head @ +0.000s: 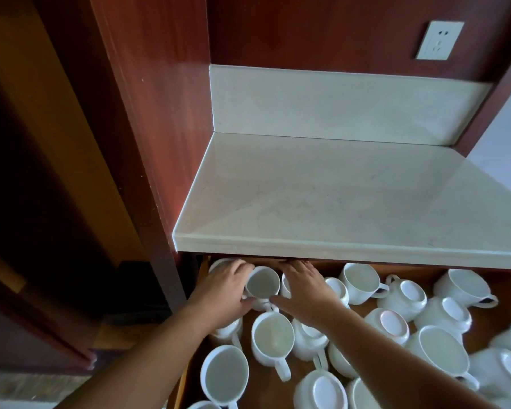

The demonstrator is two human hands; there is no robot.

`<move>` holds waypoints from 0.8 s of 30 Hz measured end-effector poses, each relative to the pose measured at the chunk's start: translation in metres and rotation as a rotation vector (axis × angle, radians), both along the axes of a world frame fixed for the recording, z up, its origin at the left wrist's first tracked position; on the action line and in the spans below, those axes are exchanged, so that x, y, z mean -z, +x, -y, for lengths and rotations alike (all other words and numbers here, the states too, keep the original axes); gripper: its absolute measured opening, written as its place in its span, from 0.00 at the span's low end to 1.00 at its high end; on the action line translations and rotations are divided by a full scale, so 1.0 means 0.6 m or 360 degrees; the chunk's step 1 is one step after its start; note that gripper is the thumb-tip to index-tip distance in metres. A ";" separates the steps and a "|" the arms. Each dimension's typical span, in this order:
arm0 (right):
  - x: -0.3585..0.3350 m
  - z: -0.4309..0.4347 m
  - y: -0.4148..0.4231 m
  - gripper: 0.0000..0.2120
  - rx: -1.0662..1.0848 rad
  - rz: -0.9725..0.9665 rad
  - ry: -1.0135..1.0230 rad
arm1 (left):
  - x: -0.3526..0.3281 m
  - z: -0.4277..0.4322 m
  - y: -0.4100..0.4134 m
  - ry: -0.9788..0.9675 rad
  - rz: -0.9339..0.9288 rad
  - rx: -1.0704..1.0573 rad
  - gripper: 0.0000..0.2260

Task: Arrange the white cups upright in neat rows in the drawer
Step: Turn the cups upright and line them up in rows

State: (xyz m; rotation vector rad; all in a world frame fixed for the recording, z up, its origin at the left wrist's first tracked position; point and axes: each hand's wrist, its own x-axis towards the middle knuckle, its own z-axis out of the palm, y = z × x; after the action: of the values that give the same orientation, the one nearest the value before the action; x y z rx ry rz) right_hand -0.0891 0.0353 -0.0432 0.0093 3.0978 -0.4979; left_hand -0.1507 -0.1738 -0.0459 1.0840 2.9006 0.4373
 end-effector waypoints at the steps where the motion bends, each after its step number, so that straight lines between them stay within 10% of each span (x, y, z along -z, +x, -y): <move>1: -0.005 -0.019 0.011 0.37 0.0024 0.0006 0.0017 | -0.001 -0.008 0.005 -0.0018 -0.0026 0.0049 0.31; 24: 0.029 -0.065 -0.006 0.36 0.0289 0.0144 0.0187 | 0.066 -0.086 0.002 -0.0157 -0.0278 -0.0318 0.37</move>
State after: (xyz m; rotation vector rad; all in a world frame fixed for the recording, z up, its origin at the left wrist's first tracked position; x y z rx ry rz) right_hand -0.0928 0.0744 -0.0609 0.3071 3.0467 -0.3075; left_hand -0.1495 -0.1221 -0.0856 0.8642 3.1598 0.2085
